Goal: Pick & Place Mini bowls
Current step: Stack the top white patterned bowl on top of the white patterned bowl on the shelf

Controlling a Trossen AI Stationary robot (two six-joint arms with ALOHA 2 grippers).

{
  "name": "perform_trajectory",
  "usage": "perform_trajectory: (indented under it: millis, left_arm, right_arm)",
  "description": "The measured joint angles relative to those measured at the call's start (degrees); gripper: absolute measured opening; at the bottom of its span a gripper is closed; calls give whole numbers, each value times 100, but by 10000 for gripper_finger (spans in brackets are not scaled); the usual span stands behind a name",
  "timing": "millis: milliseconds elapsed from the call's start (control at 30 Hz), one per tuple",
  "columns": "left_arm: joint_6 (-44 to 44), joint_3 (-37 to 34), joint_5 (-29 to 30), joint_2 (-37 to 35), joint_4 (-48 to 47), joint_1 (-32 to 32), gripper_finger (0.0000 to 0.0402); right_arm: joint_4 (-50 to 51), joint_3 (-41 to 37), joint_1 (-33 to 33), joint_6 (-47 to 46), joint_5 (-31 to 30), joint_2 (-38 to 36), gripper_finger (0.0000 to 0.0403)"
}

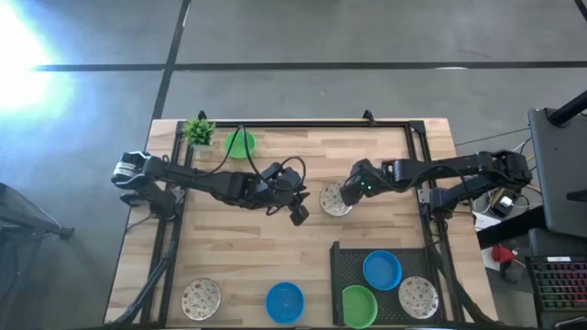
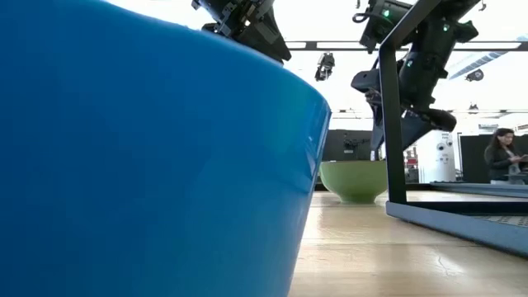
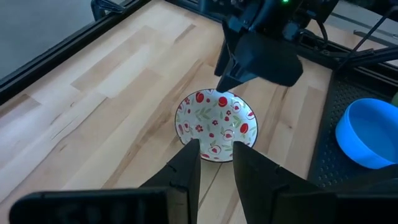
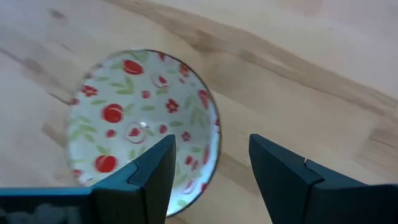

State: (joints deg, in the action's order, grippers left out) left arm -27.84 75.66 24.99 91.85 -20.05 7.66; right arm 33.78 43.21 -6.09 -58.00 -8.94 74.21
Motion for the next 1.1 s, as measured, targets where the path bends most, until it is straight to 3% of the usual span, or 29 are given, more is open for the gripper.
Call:
perform_trajectory:
  millis: [733, 900, 1100]
  left_arm:
    - [-67, 0, 0, 0, -34, 4, 87]
    - [-67, 0, -1, 0, -35, 4, 87]
    - [-65, 0, 0, 0, -46, 4, 87]
  right_arm:
    - [-614, 159, -24, 468, 450, 1541, 196]
    - [-616, 165, -20, 422, 472, 1601, 159]
    - [-656, 183, -26, 357, 497, 1574, 79]
